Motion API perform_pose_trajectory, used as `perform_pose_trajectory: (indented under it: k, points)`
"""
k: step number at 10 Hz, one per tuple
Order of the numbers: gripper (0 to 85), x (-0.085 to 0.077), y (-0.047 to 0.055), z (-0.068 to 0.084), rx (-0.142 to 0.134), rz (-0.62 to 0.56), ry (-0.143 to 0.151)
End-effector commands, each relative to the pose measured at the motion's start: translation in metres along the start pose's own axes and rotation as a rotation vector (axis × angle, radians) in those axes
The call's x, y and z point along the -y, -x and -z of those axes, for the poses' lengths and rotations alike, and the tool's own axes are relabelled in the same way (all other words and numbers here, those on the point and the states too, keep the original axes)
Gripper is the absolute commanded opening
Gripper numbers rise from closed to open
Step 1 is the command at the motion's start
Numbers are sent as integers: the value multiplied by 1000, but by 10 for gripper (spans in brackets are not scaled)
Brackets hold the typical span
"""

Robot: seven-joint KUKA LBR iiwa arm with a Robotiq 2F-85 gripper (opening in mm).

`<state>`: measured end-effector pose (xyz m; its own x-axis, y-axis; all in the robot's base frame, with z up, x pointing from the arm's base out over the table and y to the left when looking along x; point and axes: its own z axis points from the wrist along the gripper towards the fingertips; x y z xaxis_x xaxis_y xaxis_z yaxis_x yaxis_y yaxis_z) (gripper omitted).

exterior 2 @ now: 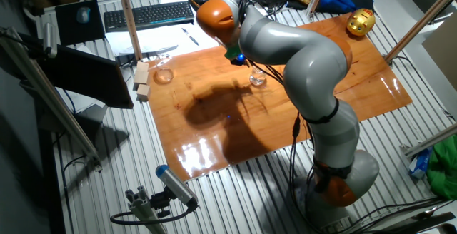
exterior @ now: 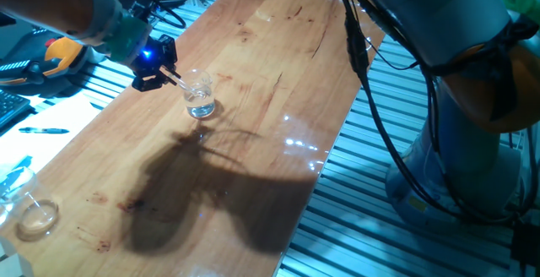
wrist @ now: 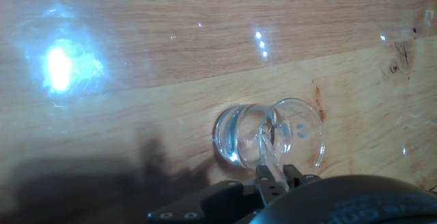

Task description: Stir the beaker with a glass rod

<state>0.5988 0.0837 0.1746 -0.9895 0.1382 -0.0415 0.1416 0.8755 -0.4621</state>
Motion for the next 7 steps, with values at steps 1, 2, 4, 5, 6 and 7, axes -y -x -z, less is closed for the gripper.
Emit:
perform_pose_trajectory:
  k: [1, 2, 4, 5, 6, 7]
  points:
    - [0, 0, 0, 0, 2, 0, -3]
    - [0, 1, -1, 2, 4, 3, -7]
    - [0, 3, -2, 5, 3, 8, -13]
    - [0, 4, -2, 7, 1, 5, -8]
    - [0, 6, -2, 8, -3, 11, 1]
    - [0, 7, -2, 9, -10, 21, 14]
